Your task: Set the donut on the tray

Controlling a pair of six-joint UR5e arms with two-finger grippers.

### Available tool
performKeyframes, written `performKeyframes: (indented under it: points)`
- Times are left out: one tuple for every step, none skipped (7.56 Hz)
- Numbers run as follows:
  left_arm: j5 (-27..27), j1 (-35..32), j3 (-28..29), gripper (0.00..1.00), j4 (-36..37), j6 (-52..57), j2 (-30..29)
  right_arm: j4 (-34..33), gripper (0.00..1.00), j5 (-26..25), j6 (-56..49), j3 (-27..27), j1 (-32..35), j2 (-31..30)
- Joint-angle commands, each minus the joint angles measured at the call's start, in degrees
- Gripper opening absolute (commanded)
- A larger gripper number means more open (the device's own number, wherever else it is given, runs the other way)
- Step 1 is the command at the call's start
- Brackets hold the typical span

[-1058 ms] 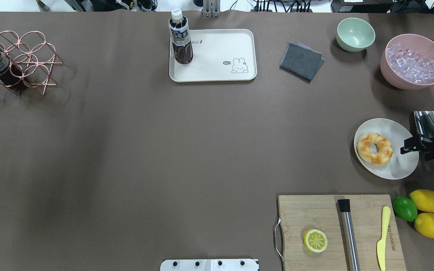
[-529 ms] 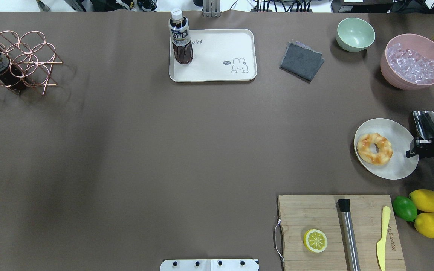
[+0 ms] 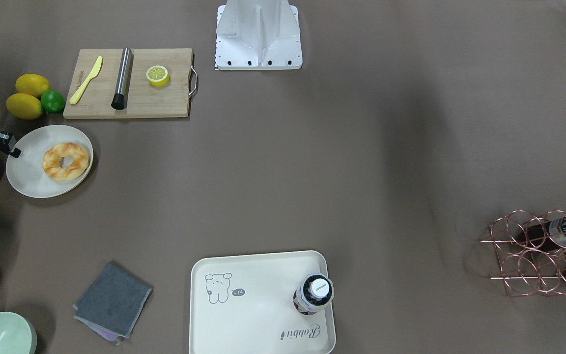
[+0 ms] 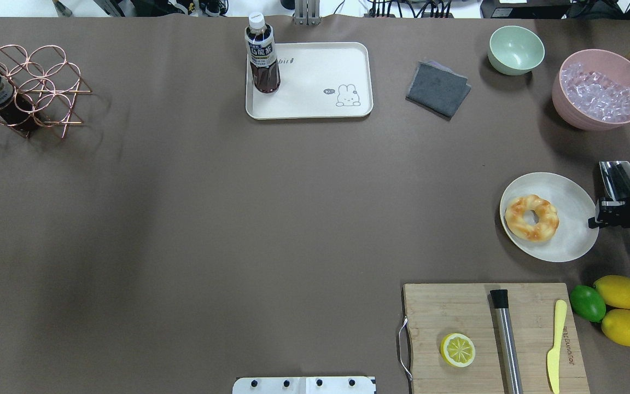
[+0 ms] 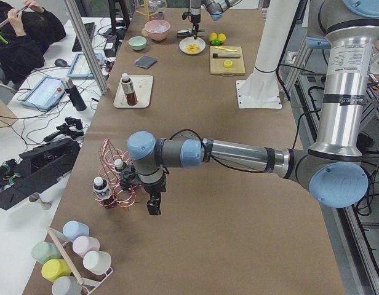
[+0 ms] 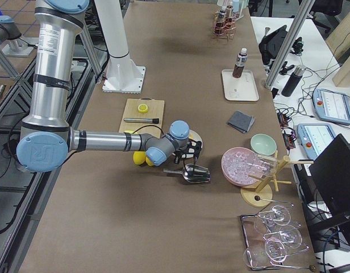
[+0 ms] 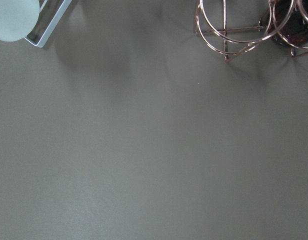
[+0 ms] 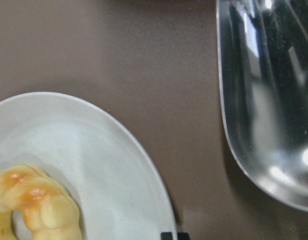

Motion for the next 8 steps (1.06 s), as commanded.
performKeyframes:
  points:
    - [0.0,0.0,0.47,0.98,0.0,0.0,-0.22,-0.04,0.0,7.93,0.1,2.01,4.06,0.83]
    - [0.0,0.0,0.83,0.98,0.0,0.0,-0.4,-0.04,0.0,9.0,0.1,2.8,4.6,1.18]
    - [0.0,0.0,0.83,0.98,0.0,0.0,-0.4,-0.04,0.0,9.01,0.45,3.15,4.69,2.4]
    - [0.0,0.0,0.83,0.98,0.0,0.0,-0.49,-0.04,0.0,8.93,2.1,2.81,4.69,4.85]
    - [0.0,0.0,0.83,0.98,0.0,0.0,-0.49,-0.3,0.0,8.93,2.47,2.54,4.69,7.57]
    - [0.35,0.0,0.92,0.98,0.0,0.0,-0.75,-0.65,0.0,8.49,5.17,1.84,4.61,11.08]
    - [2.96,0.0,0.83,0.98,0.0,0.0,-1.19,-0.74,0.0,8.31,8.24,-0.43,4.17,16.08]
    - [3.68,0.09,0.83,0.98,0.0,0.0,-1.8,-0.74,0.0,8.22,8.88,-4.28,3.73,21.26]
